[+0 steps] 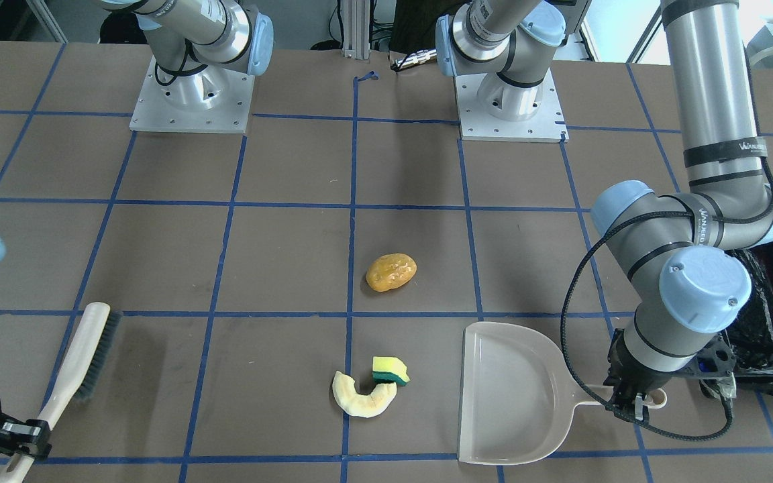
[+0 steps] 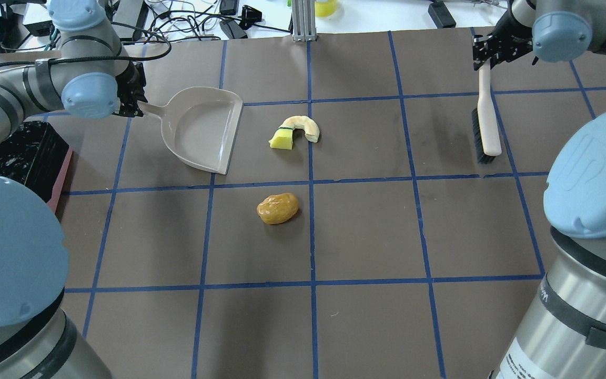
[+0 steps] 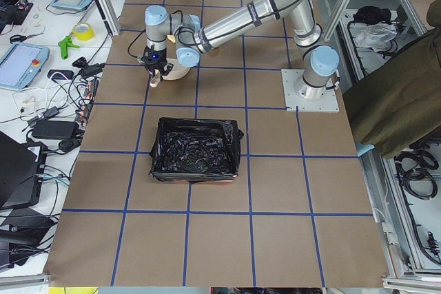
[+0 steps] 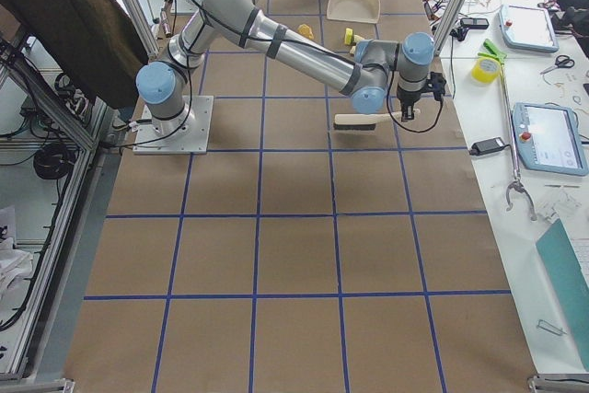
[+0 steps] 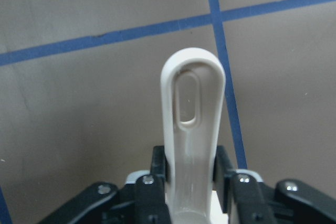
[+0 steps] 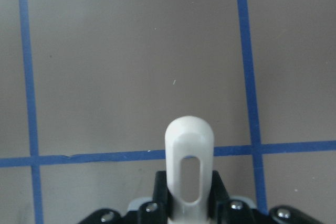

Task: Sweep and dump trash into bin
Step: 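Lift the brush with the right gripper and carry it toward the dustpan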

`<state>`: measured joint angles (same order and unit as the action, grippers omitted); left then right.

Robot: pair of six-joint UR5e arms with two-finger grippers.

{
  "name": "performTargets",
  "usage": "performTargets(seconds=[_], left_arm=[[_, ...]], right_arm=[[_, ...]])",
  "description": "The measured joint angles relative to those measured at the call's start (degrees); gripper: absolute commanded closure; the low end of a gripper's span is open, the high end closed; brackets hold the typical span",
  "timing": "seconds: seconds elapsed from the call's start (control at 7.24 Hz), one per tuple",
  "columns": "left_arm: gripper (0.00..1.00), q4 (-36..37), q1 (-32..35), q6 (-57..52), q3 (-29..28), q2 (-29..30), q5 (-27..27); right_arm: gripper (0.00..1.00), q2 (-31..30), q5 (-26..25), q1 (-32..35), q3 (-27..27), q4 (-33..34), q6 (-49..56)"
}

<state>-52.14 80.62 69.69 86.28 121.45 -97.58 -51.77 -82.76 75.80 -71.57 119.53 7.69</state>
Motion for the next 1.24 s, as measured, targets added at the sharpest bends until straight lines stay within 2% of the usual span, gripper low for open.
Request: performTargets(seconds=[0.55,1.24], left_arm=[[1.0,1.0,3.8,10.3,0.5,0.5,-2.3],[1.0,2.4,4.5,12.1,1.3,0.9,-4.4]], right_arm=[[0.82,-1.0,-3.7,10.9,-0.8,1.4,-21.0],[0.82,3.3,-3.8,18.5,-0.7,9.2,-28.0]])
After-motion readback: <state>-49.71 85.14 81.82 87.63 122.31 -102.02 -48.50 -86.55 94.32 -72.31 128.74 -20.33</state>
